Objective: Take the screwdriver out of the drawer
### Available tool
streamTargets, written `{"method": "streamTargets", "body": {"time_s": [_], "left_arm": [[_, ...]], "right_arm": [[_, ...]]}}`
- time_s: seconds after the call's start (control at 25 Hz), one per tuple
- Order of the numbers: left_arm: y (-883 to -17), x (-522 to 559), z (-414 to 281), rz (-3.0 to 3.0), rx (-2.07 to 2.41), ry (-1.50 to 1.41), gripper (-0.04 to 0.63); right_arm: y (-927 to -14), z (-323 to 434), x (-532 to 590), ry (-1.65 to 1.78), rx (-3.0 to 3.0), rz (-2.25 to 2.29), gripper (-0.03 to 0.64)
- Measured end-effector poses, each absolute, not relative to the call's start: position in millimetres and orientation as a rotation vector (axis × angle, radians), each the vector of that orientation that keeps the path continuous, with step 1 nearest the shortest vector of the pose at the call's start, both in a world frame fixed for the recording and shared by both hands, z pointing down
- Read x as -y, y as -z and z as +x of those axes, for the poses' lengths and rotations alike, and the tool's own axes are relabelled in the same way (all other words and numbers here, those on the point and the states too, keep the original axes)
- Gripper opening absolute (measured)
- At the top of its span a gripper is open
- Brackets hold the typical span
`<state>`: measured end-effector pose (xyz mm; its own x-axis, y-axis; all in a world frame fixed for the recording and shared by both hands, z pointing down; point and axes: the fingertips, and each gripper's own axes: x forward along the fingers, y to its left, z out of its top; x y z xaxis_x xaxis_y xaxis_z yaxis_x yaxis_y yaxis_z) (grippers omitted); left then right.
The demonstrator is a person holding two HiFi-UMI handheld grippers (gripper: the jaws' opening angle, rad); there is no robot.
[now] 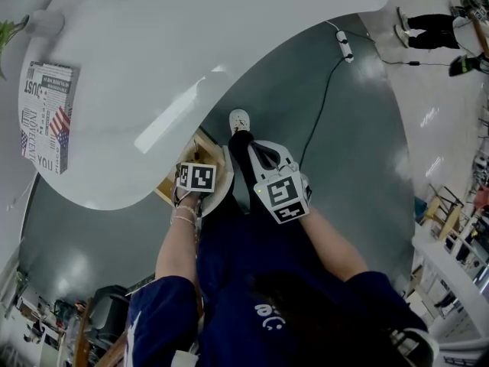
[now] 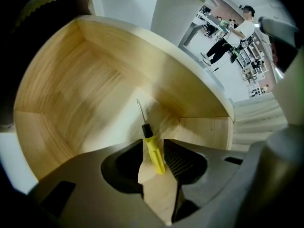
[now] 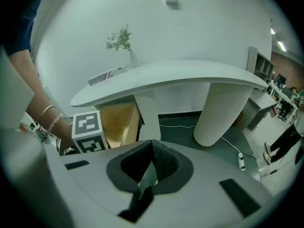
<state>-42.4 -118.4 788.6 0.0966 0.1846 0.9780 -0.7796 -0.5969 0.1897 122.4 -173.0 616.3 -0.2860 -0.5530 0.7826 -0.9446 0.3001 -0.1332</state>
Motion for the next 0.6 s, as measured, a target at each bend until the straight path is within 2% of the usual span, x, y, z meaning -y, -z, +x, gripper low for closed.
{"method": "streamTargets", "body": {"time_s": [0.6], "left_arm": [[-812,115,-45,1.603,0.565,-1.622,0.123]], "right_arm": [[-626,114,168,-0.798,1.964,1.256,0.008]]}}
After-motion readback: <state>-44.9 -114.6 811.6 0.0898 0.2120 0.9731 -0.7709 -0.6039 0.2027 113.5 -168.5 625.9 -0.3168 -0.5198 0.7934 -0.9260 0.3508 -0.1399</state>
